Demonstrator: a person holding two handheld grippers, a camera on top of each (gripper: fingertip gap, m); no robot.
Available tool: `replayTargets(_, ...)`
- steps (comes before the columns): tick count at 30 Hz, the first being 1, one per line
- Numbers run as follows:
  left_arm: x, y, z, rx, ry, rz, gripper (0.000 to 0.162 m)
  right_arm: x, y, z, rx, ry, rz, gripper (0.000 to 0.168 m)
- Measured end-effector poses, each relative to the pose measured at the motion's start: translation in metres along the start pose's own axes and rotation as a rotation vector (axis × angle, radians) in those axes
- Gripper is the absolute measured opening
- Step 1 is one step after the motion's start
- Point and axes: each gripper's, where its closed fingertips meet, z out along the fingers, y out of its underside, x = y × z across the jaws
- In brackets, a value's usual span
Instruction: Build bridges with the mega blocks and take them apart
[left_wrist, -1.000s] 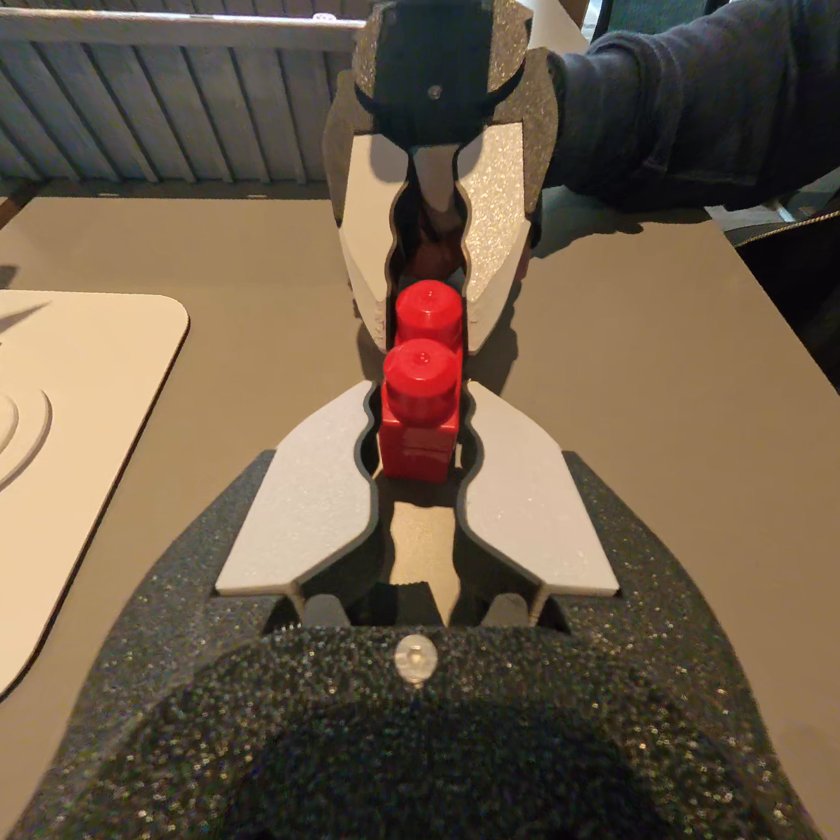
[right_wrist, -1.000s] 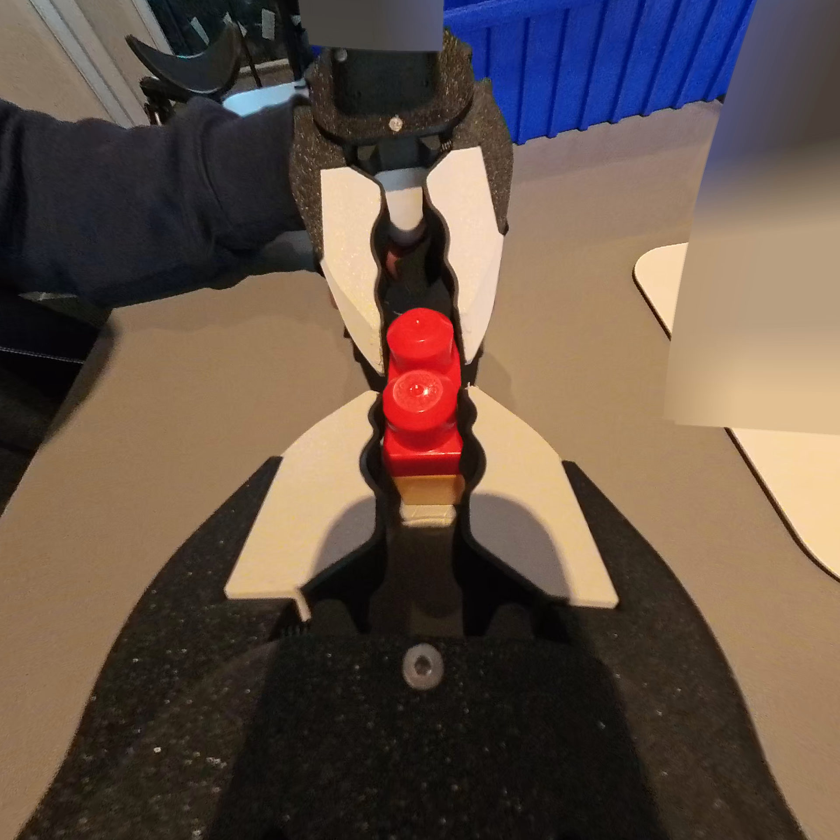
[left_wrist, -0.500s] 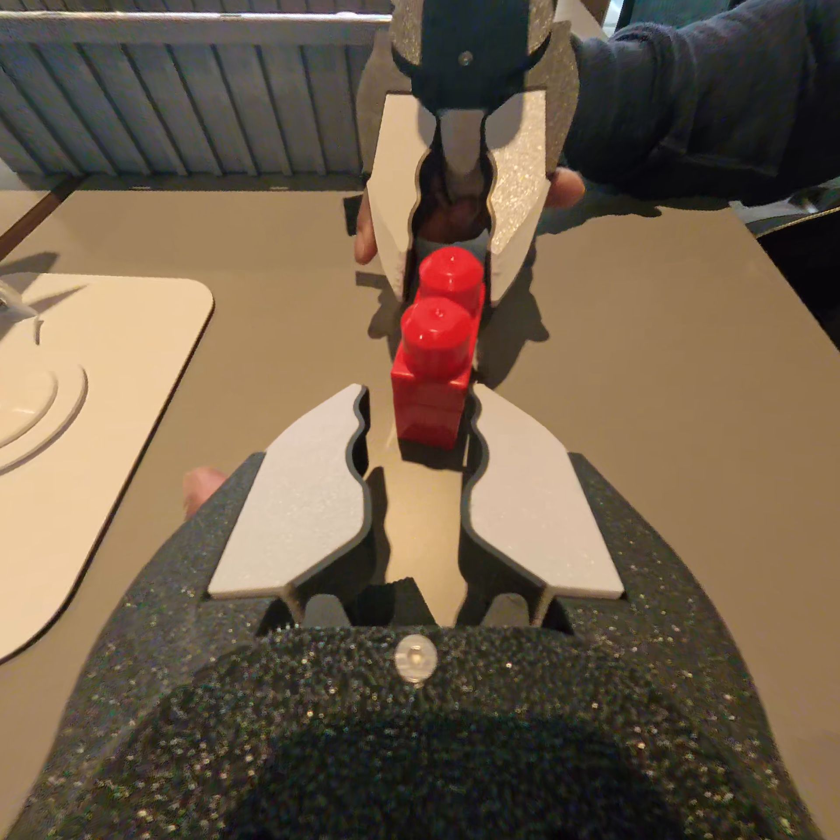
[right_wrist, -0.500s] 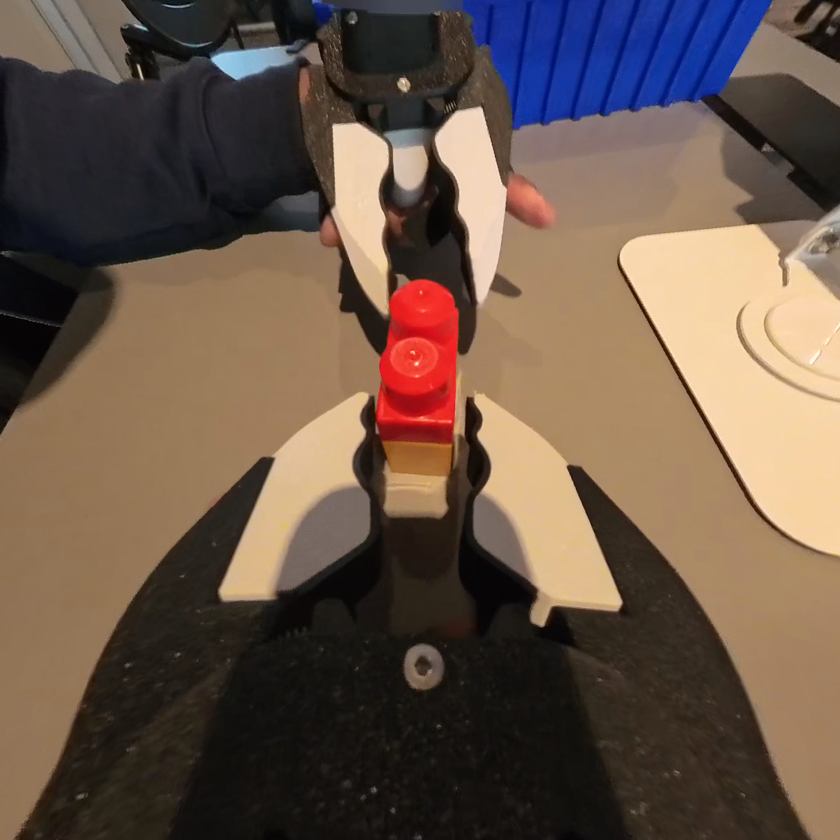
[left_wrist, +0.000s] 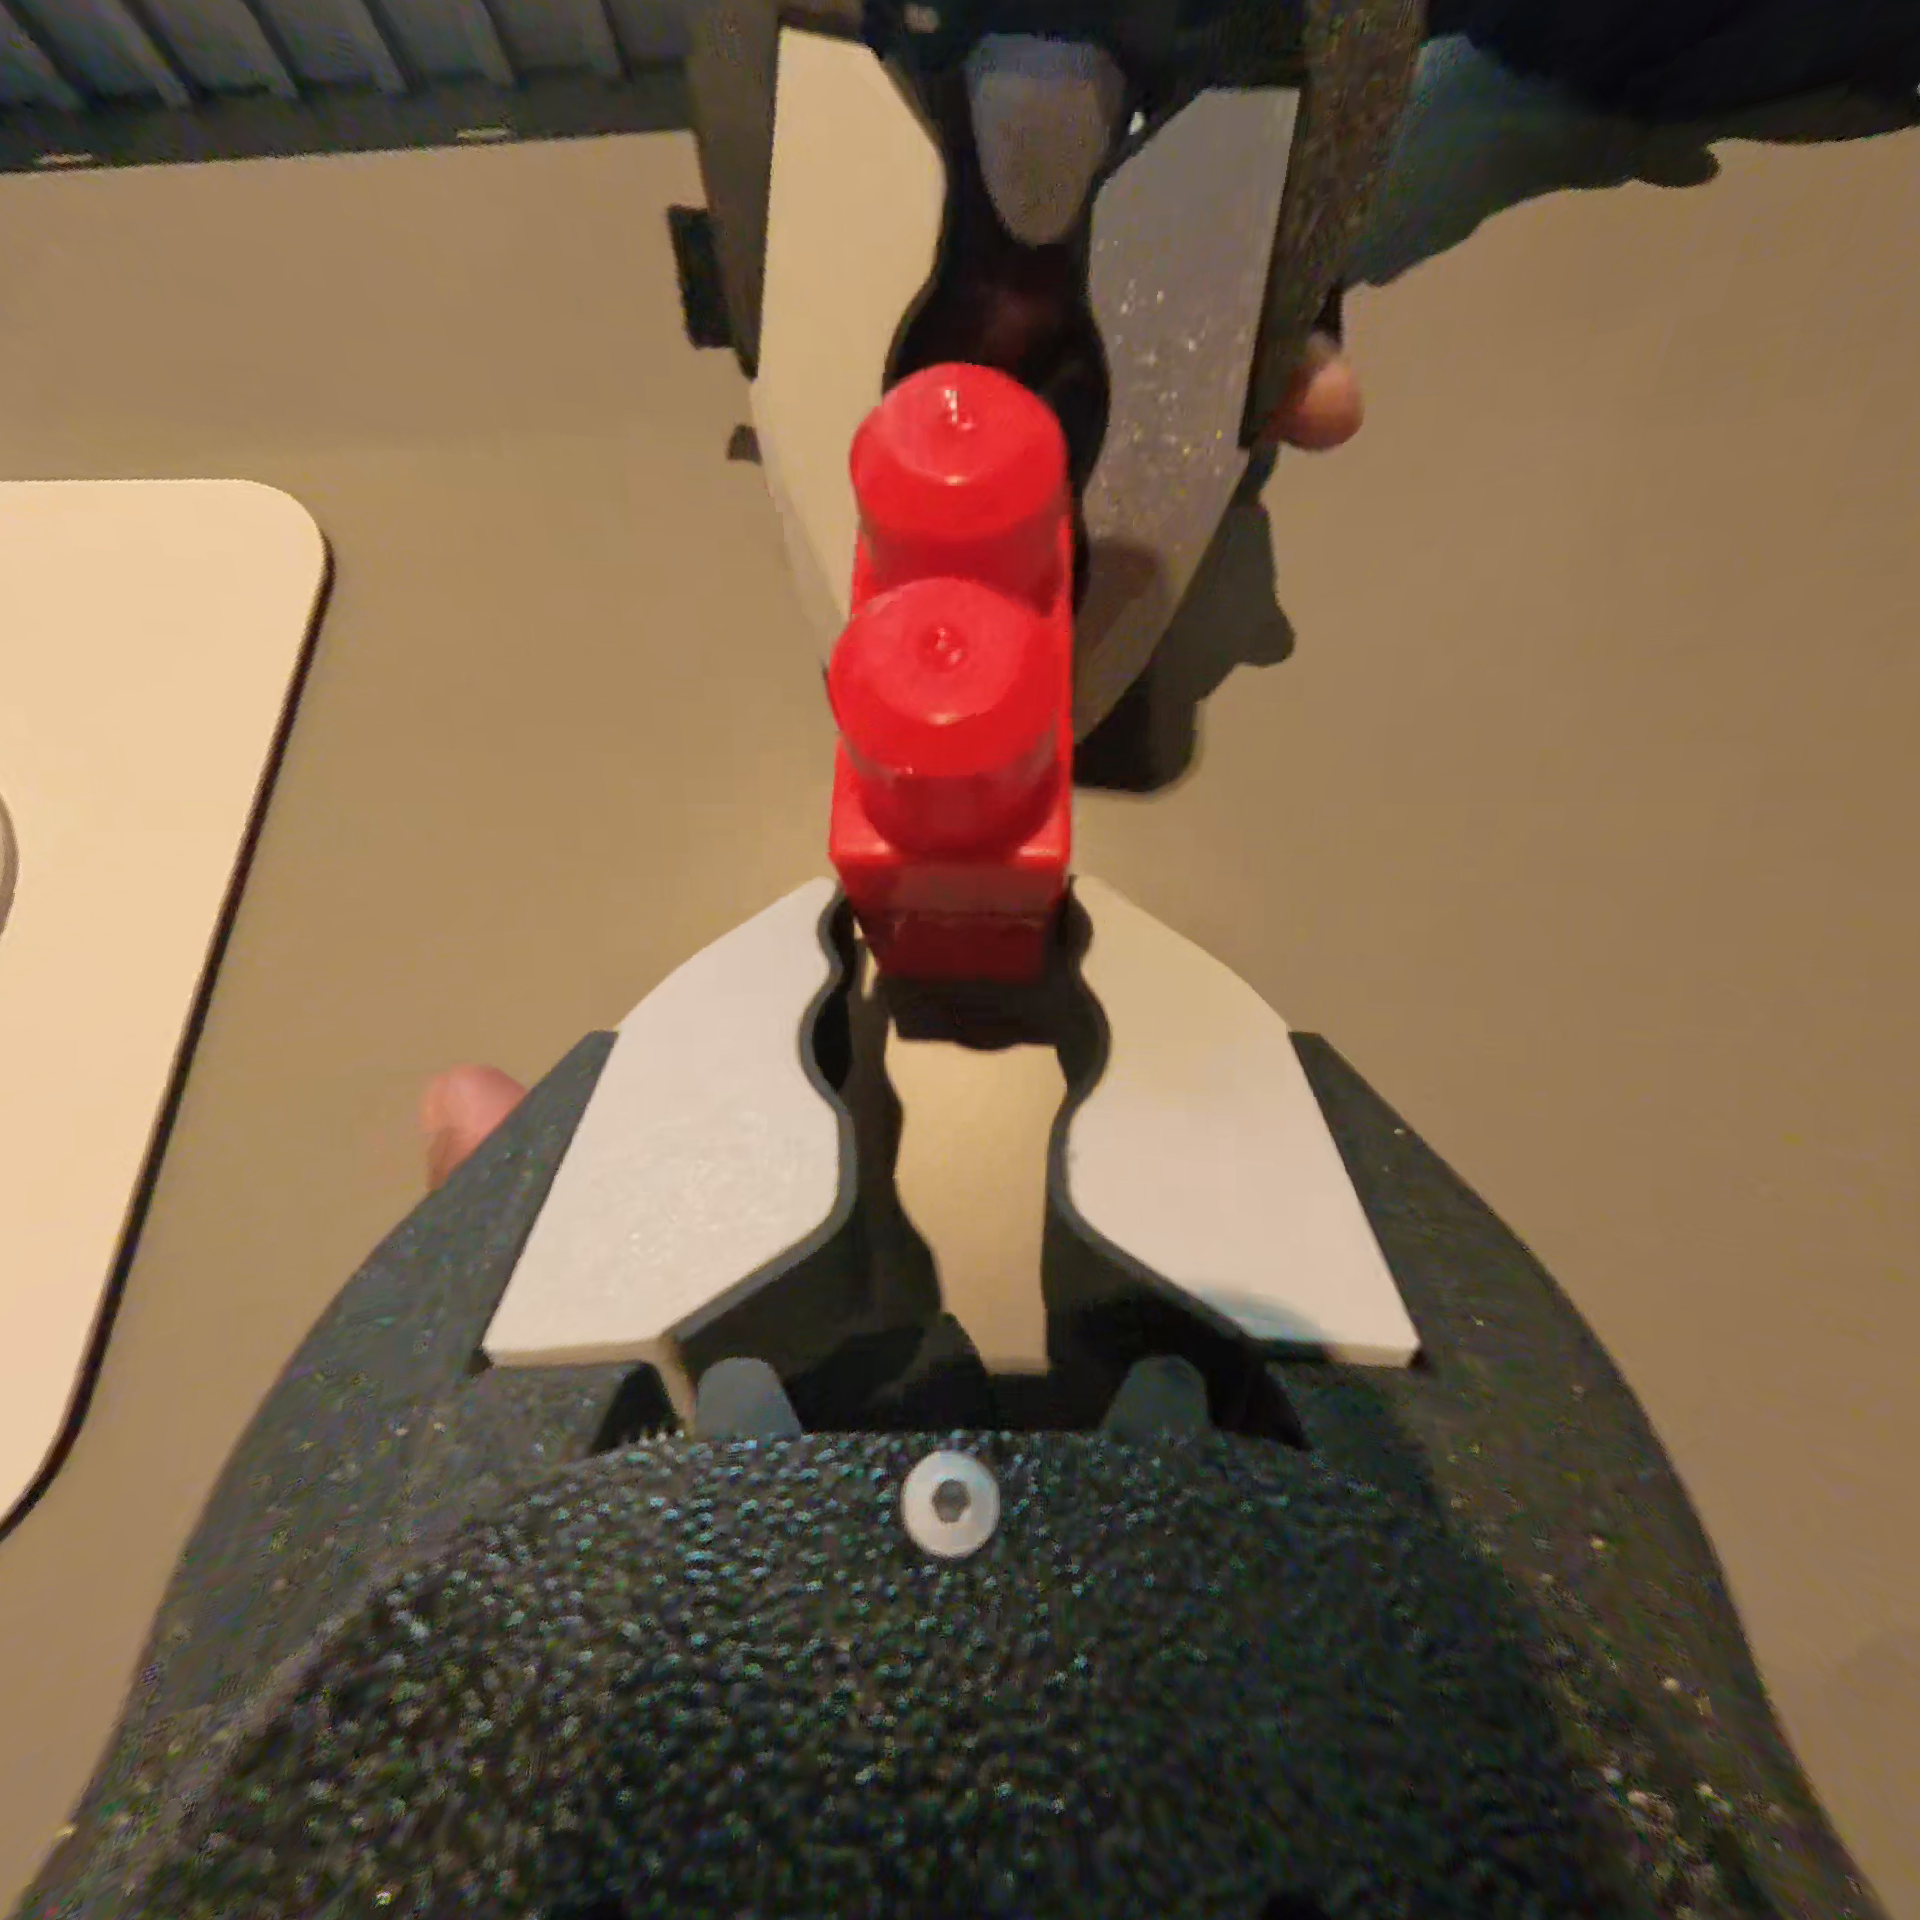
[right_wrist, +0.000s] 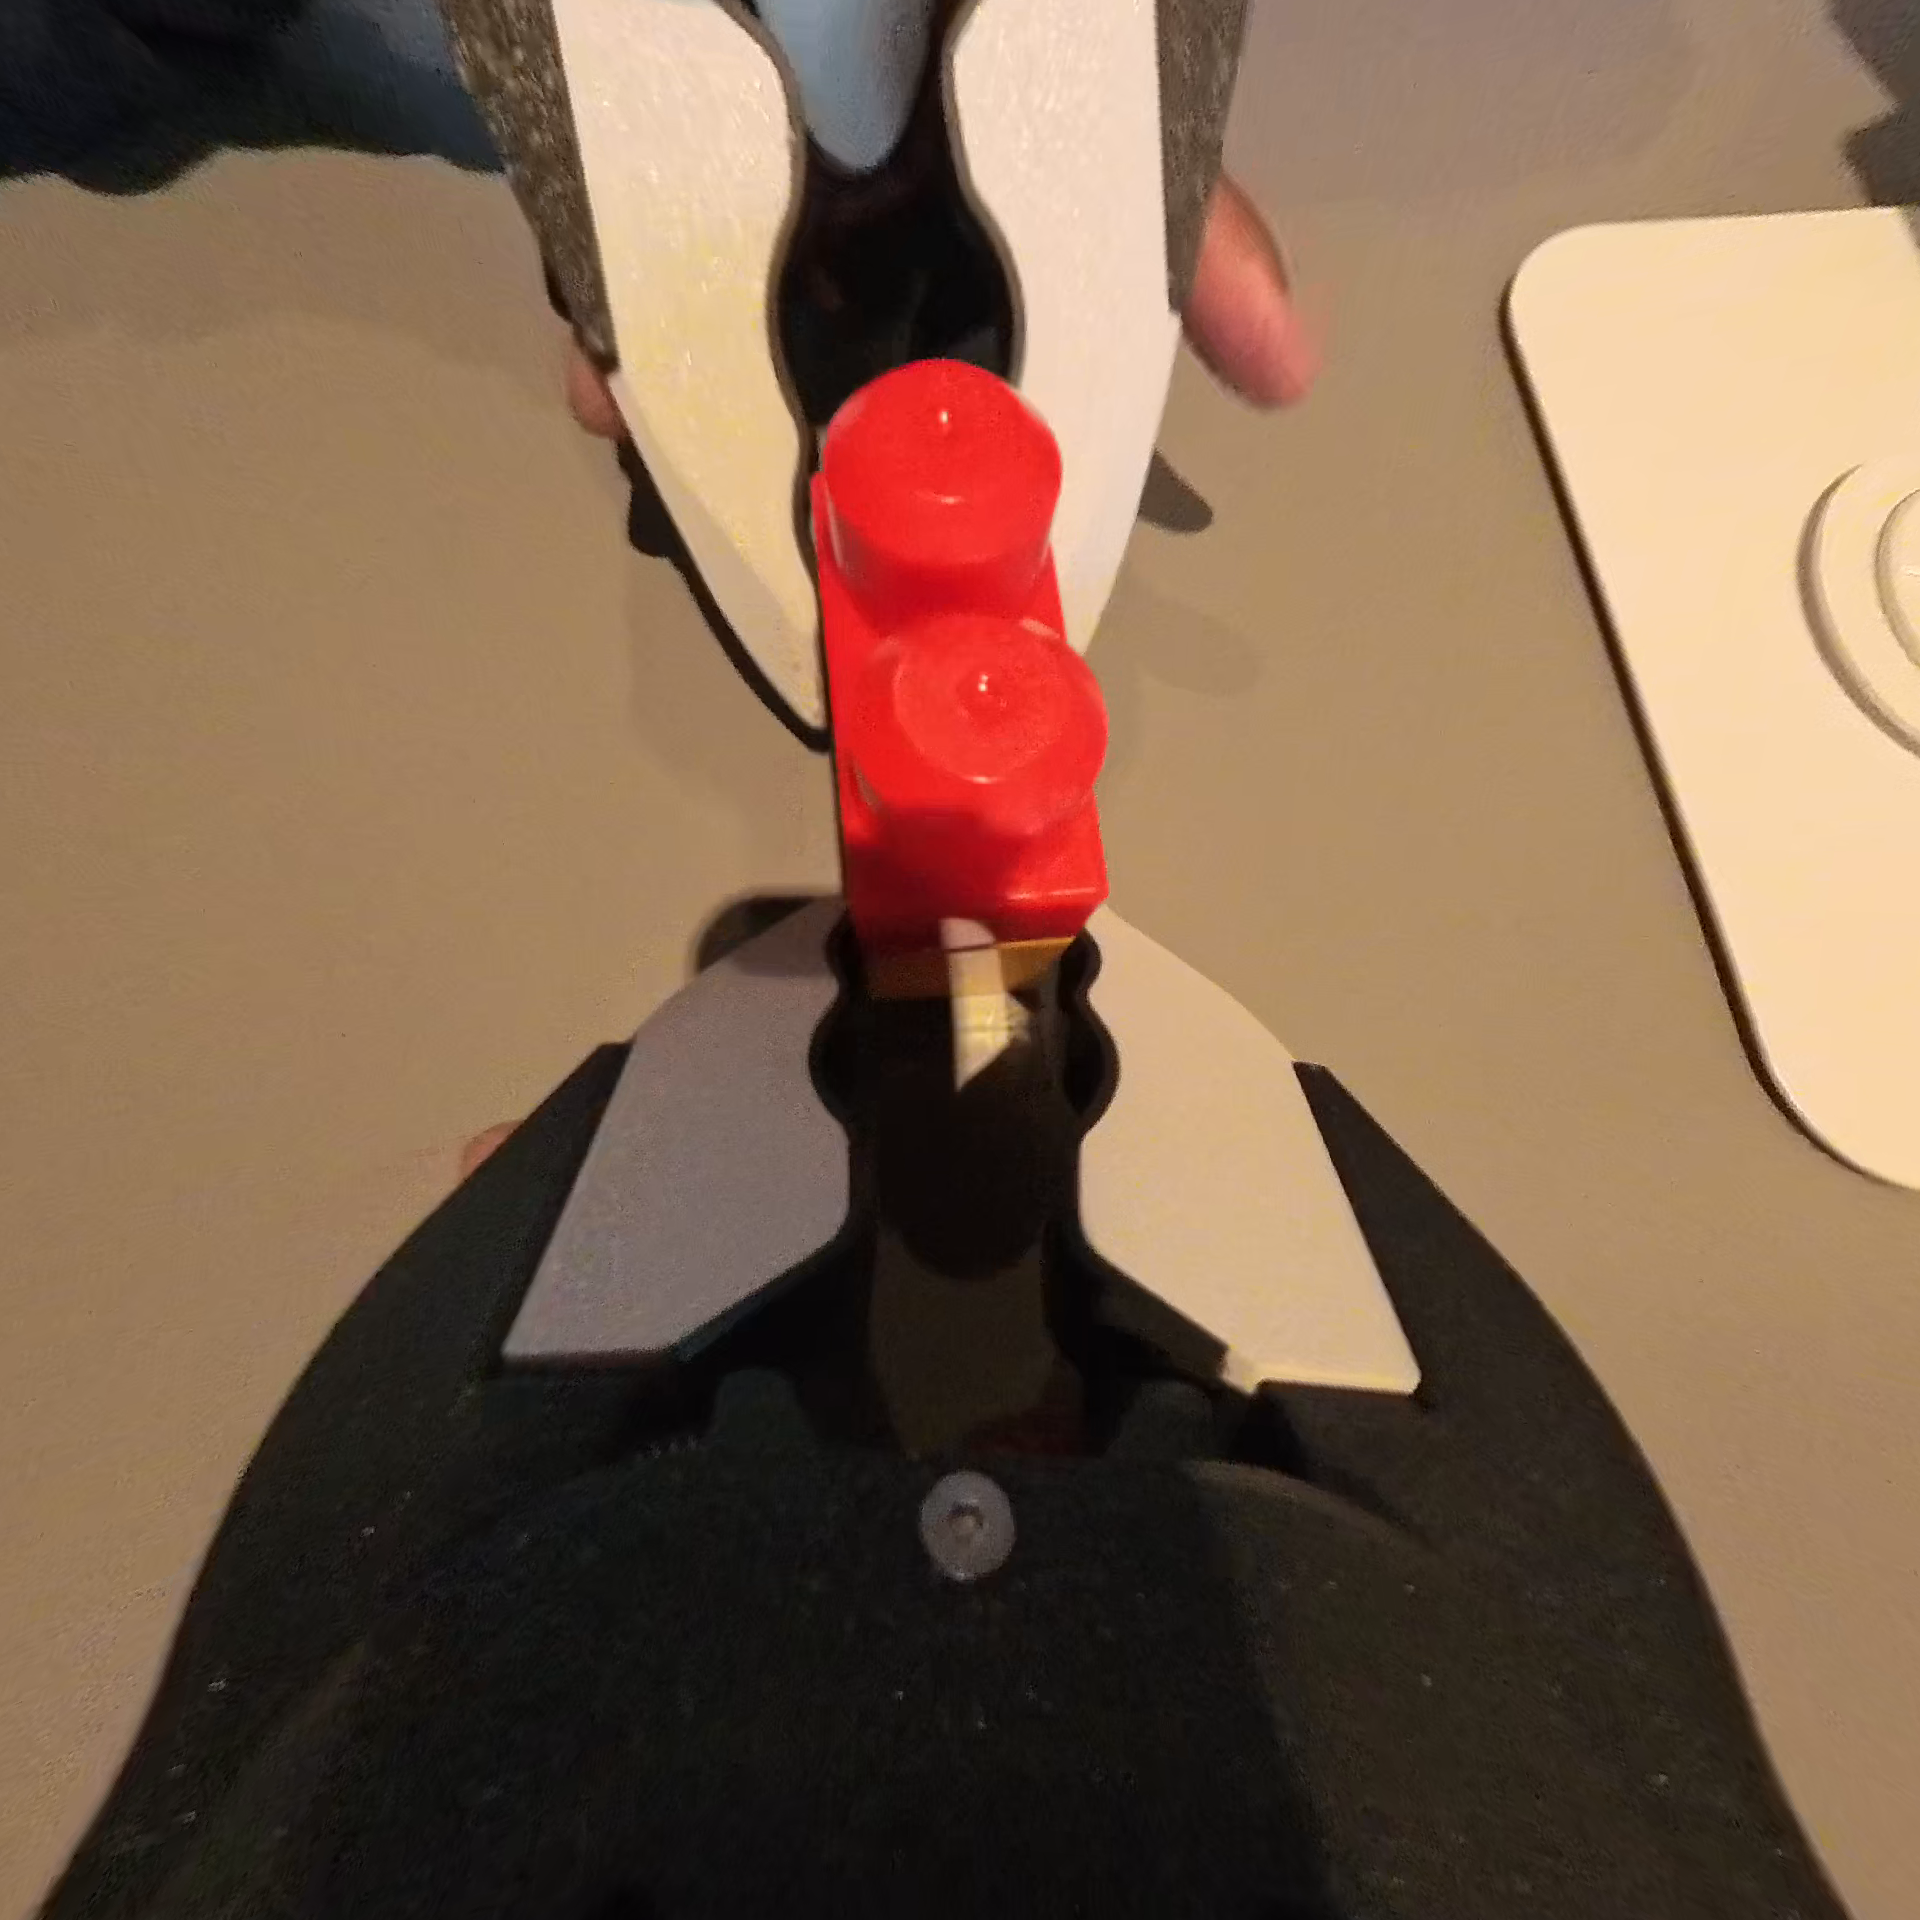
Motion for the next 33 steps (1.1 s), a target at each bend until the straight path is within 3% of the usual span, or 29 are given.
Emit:
replayTargets(9,0.008,-0.008,0.010,-0.005,0.035,-0.040,0.036,-0.008,-0.005,0.000,0.027,-0.053,-0.008,0.037)
replayTargets(13,0.008,-0.032,0.000,0.158,0.055,-0.117,0.037,-0.008,-0.020,-0.009,0.144,-0.092,0.050,0.036)
replayTargets(17,0.006,-0.062,-0.027,0.363,0.048,-0.120,0.068,-0.006,-0.037,-0.022,0.257,-0.114,0.109,0.037)
replayTargets(21,-0.004,-0.079,-0.059,0.558,0.036,-0.176,0.070,0.016,-0.060,-0.073,0.424,-0.042,0.198,0.036)
replayTargets(24,-0.012,-0.069,-0.058,0.522,-0.003,-0.198,0.065,0.042,-0.069,-0.147,0.525,0.120,0.226,0.036)
replayTargets(26,-0.013,-0.060,-0.051,0.468,-0.019,-0.189,0.063,0.071,-0.047,-0.200,0.437,0.332,0.220,0.036)
replayTargets(29,-0.013,-0.055,-0.041,0.398,-0.037,-0.165,0.063,0.135,0.046,-0.283,-0.017,0.746,0.226,0.036)
replayTargets(31,-0.010,-0.056,-0.036,0.375,-0.034,-0.151,0.064,0.164,0.113,-0.320,-0.292,0.834,0.302,0.037)
replayTargets(33,-0.007,-0.057,-0.031,0.363,-0.027,-0.137,0.064,0.182,0.164,-0.330,-0.511,0.826,0.324,0.037)
